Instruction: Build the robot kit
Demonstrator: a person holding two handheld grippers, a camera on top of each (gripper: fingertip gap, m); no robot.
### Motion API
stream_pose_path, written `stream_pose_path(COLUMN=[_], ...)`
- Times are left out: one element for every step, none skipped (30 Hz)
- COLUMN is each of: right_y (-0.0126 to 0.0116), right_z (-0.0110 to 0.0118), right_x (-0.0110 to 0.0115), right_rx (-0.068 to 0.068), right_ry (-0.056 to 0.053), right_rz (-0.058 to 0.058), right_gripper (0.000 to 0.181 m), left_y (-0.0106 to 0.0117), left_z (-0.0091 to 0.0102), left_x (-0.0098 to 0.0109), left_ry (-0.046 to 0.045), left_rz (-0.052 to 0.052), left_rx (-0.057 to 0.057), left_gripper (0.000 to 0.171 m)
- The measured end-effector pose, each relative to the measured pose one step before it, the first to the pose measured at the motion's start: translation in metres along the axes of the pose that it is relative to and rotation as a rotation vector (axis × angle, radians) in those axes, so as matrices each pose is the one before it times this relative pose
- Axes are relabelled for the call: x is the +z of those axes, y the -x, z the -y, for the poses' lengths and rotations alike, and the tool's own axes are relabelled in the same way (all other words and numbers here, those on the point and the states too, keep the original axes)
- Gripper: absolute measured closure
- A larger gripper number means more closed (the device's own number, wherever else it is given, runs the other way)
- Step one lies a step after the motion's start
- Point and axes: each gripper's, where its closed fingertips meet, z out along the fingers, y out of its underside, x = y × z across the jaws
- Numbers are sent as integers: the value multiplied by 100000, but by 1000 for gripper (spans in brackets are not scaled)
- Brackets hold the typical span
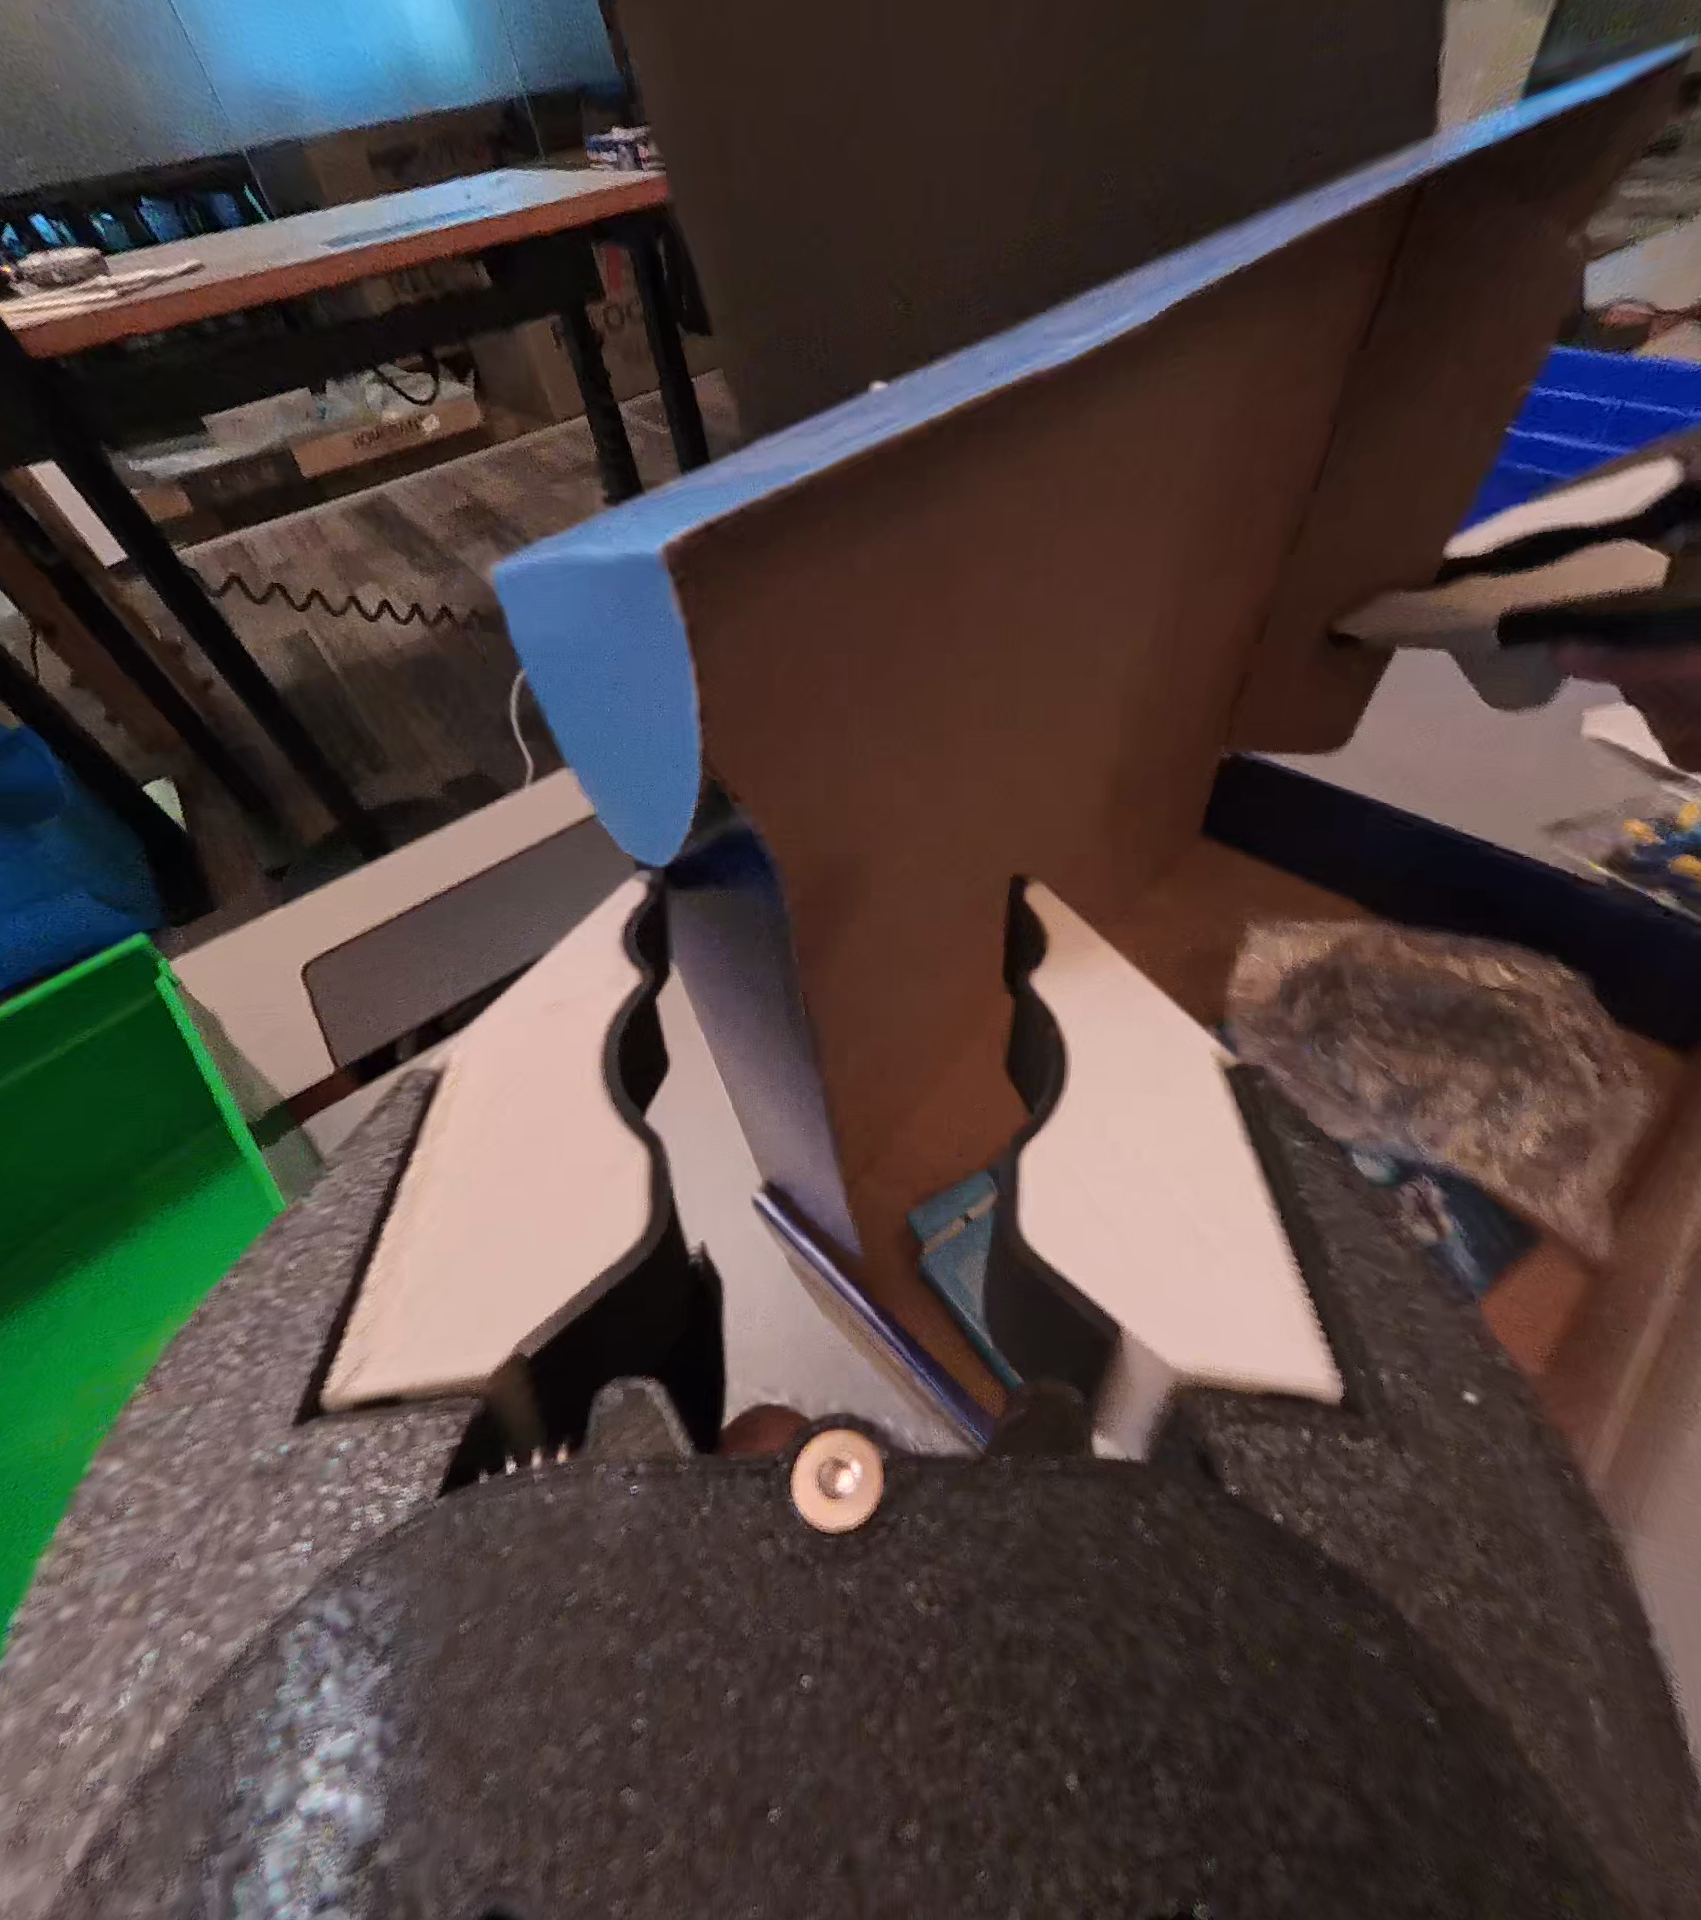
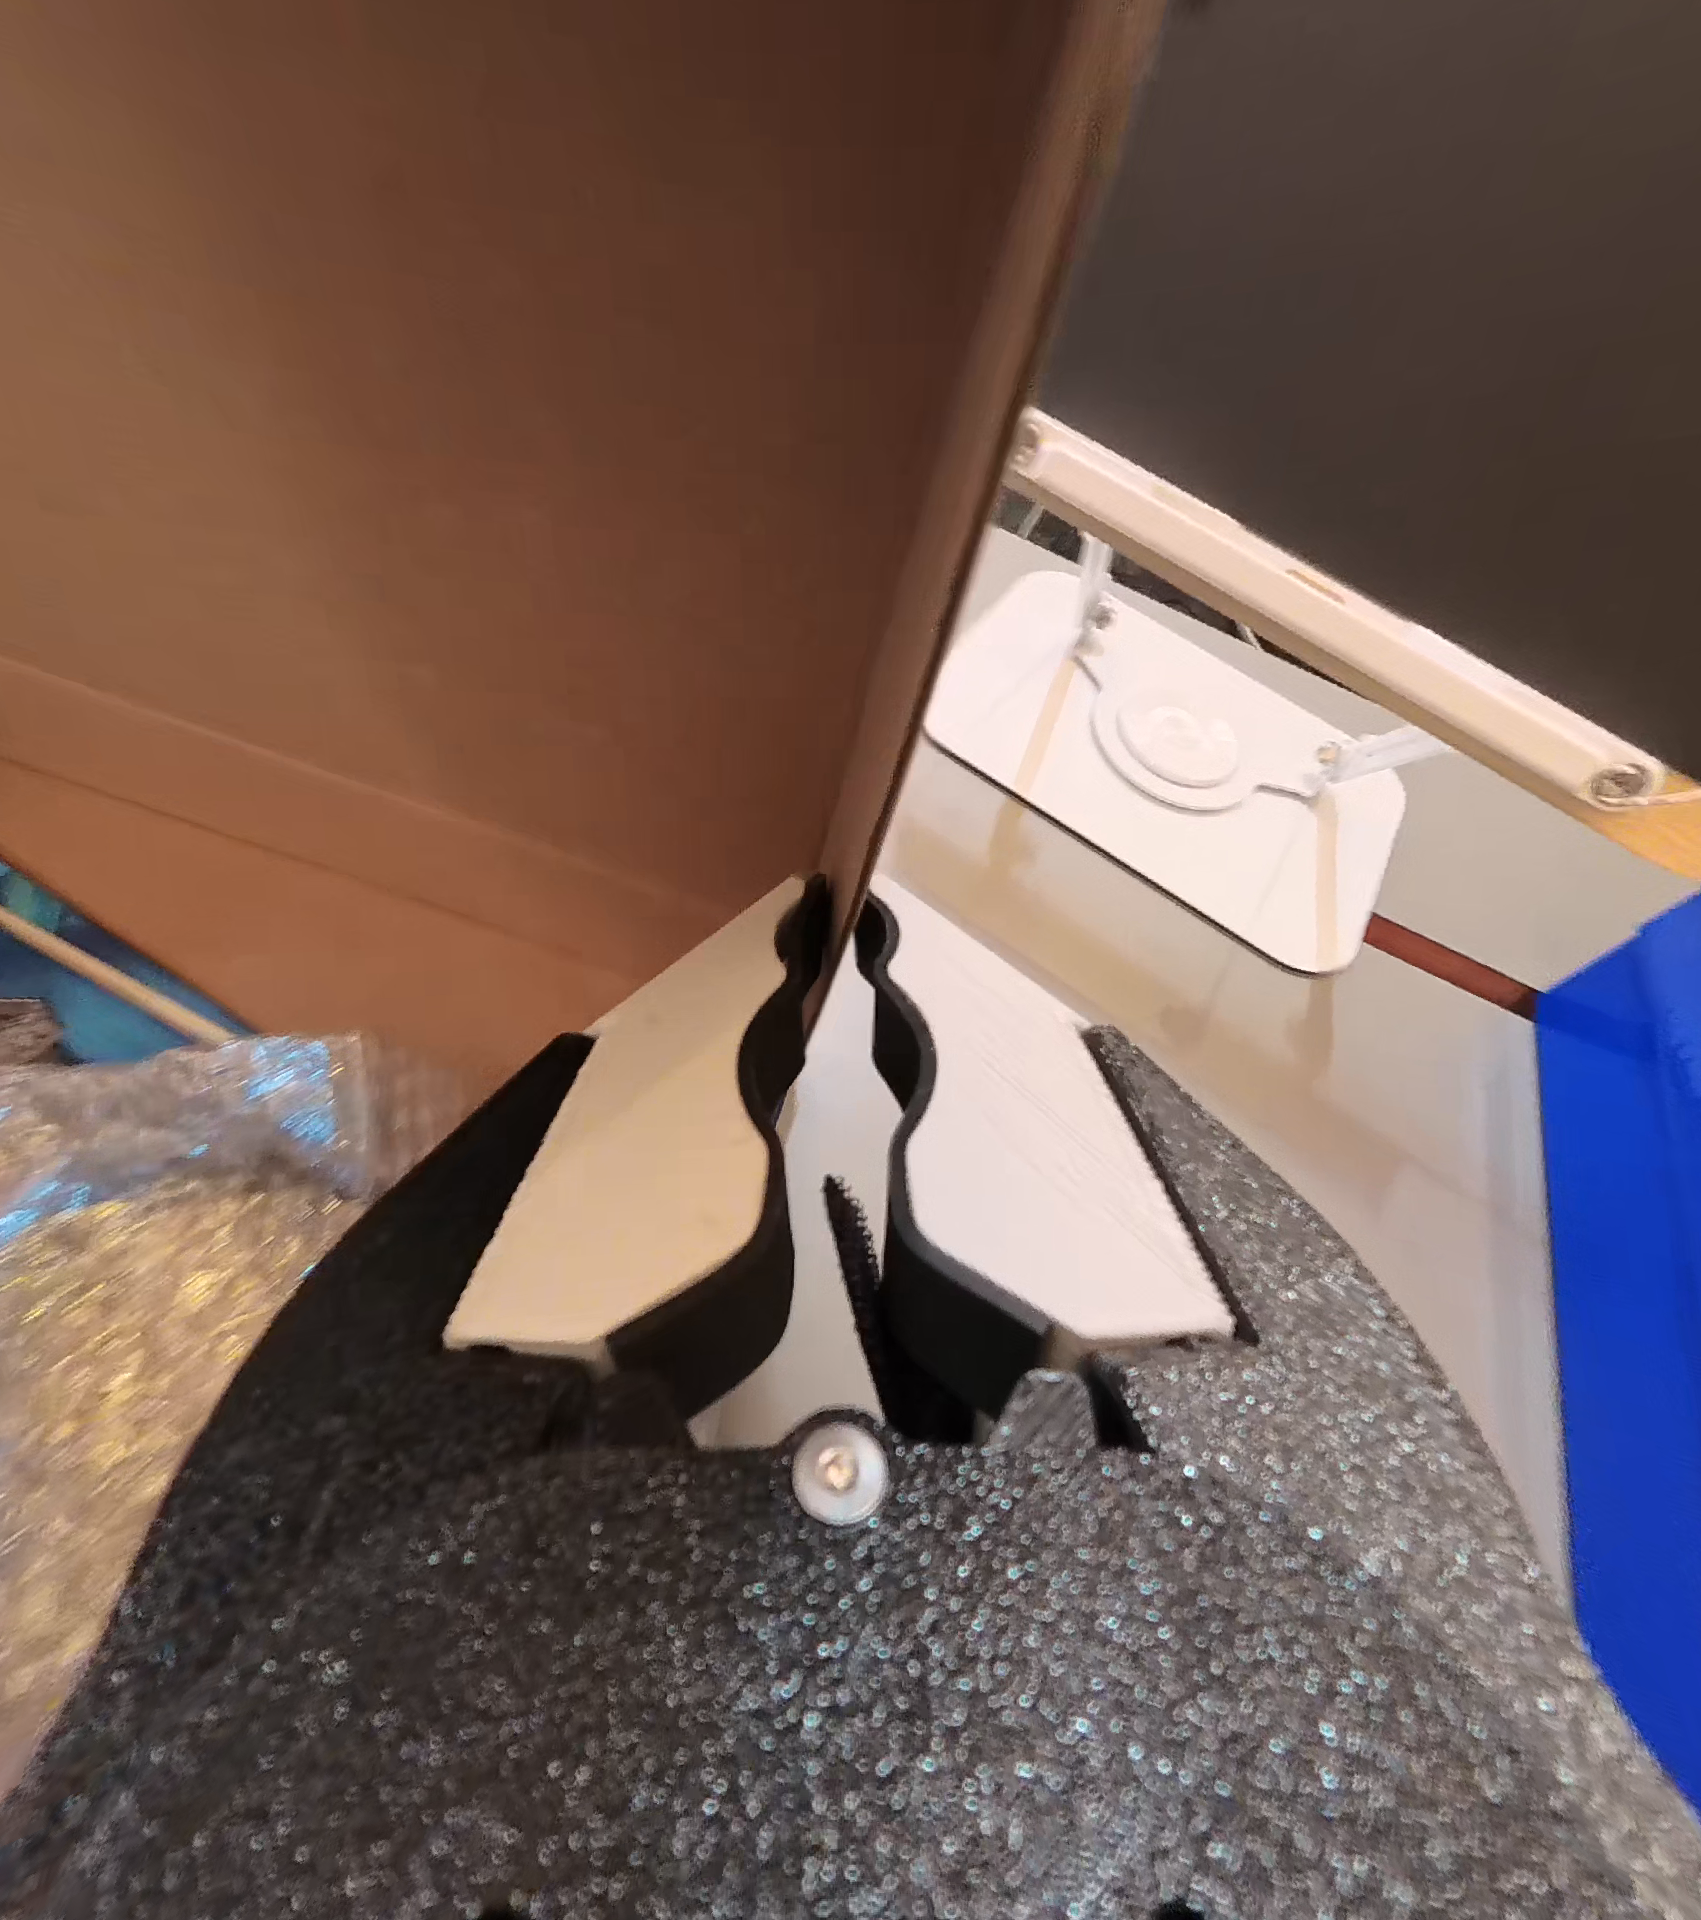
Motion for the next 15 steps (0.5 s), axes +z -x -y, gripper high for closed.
stream_pose_path(right_y=[-237,-209,-247,-104,131,296,58,50,360,1201,2072,2565,2370,2139,1815], right_z=[0,-7,-37,-79,-278,-561,-854,-1174,-1553,-1868,-1738,-1351,-874,-623,-368], right_x=[27,7,-16,-7,-14,-96,-321,-562,-708,-665,-362,98,553,855,1009], right_rx=[-597,-29,180,401,1511,2091,2706,2552,3735,4274,2625,-471,-2036,-2459,-2258], right_ry=[-715,-602,-286,-53,1325,3454,5138,6490,7341,6879,4461,2408,1444,2654,3772], right_rz=[-1113,-687,-508,711,2542,4200,2916,2360,2658,5465,7626,7673,4585,3413,3170], right_gripper=[177,177,176,176,175,172,165,147,129,116,102,94,92,88,83], left_y=[959,1050,977,771,512,515,304,110,83,101,-22,-87,-66,-63,-67], left_z=[263,132,125,83,122,169,190,105,65,13,-7,-23,-38,-44,-7], left_x=[704,601,540,565,540,530,475,349,210,222,147,45,28,52,64], left_ry=[-812,-833,-951,-305,-449,-922,-1717,-1453,-833,445,1206,884,691,725,647], left_rz=[1659,1671,788,-408,-1221,375,1031,1862,2624,2714,1853,1381,1119,717,12], left_rx=[-731,-122,-272,-3530,-6004,-5985,-3443,176,2714,2447,1000,710,1670,1452,265], left_gripper=[119,140,153,157,160,163,164,164,165,166,167,167,168,168,168])
